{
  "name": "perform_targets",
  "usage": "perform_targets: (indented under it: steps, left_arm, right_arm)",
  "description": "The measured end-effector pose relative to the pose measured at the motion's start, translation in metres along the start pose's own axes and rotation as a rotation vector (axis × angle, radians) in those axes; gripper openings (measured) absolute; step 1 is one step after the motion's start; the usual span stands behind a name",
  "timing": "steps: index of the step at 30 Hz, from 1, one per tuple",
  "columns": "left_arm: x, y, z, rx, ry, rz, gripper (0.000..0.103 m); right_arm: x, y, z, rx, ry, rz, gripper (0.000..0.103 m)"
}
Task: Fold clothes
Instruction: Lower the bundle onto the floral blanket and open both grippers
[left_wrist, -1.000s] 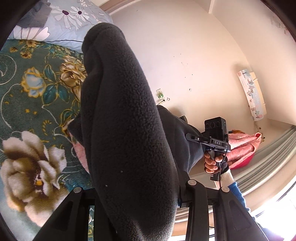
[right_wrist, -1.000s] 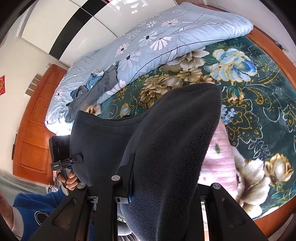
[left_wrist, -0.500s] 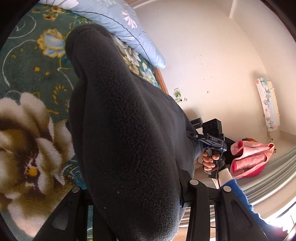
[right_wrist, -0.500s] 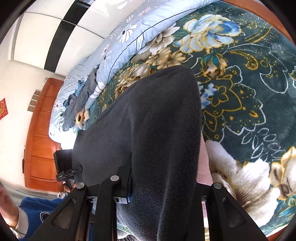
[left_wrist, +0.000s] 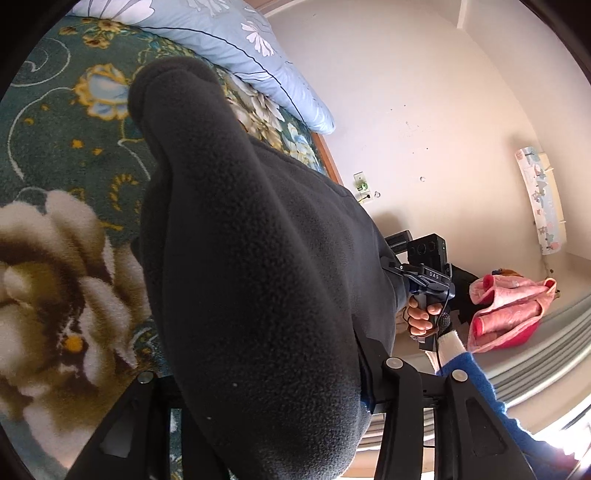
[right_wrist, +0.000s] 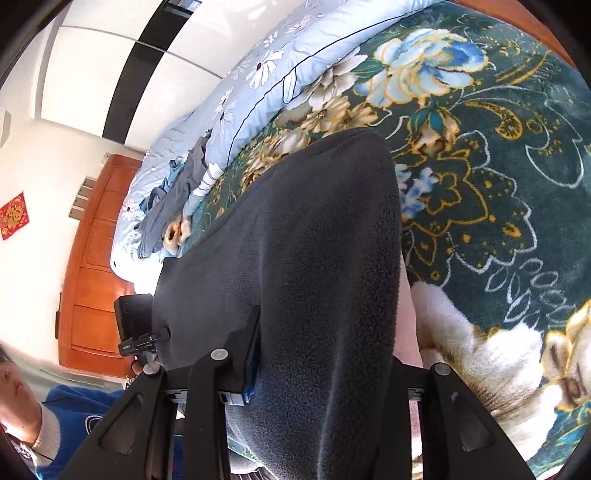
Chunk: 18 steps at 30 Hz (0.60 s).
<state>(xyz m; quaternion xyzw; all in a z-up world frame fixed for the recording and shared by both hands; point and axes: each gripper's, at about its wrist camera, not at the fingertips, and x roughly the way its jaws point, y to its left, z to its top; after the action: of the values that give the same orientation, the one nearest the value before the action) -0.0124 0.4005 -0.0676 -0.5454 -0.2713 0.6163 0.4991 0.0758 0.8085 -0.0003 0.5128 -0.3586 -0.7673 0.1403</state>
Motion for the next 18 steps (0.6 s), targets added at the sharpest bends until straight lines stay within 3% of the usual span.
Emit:
perform_targets:
  steps: [3,5,9,12,16,18]
  left_arm:
    - [-0.011,-0.004,0.006,0.000,0.011,0.007,0.062]
    - [-0.038,0.006,0.011,0.009,0.009,0.023,0.068]
    - [-0.133,0.067,0.022,0.005,-0.038,0.089,0.071]
    - [-0.185,0.087,0.029,0.038,-0.101,0.182,0.071]
    - [-0.225,0.078,0.037,0.133,-0.159,0.311,0.073]
    - [-0.204,0.044,0.033,0.202,-0.159,0.380,0.074]
  right_arm:
    - [-0.009,0.000,-0.005,0.026,-0.016,-0.024,0.044]
    - [-0.016,0.000,-0.007,0.042,-0.030,-0.048,0.047]
    - [-0.039,0.006,-0.017,0.085,-0.084,-0.145,0.051]
    - [-0.057,0.021,-0.024,0.077,-0.122,-0.236,0.051]
    - [-0.080,0.049,-0.035,0.045,-0.172,-0.365,0.051]
    - [-0.081,0.070,-0.037,0.005,-0.179,-0.451,0.051]
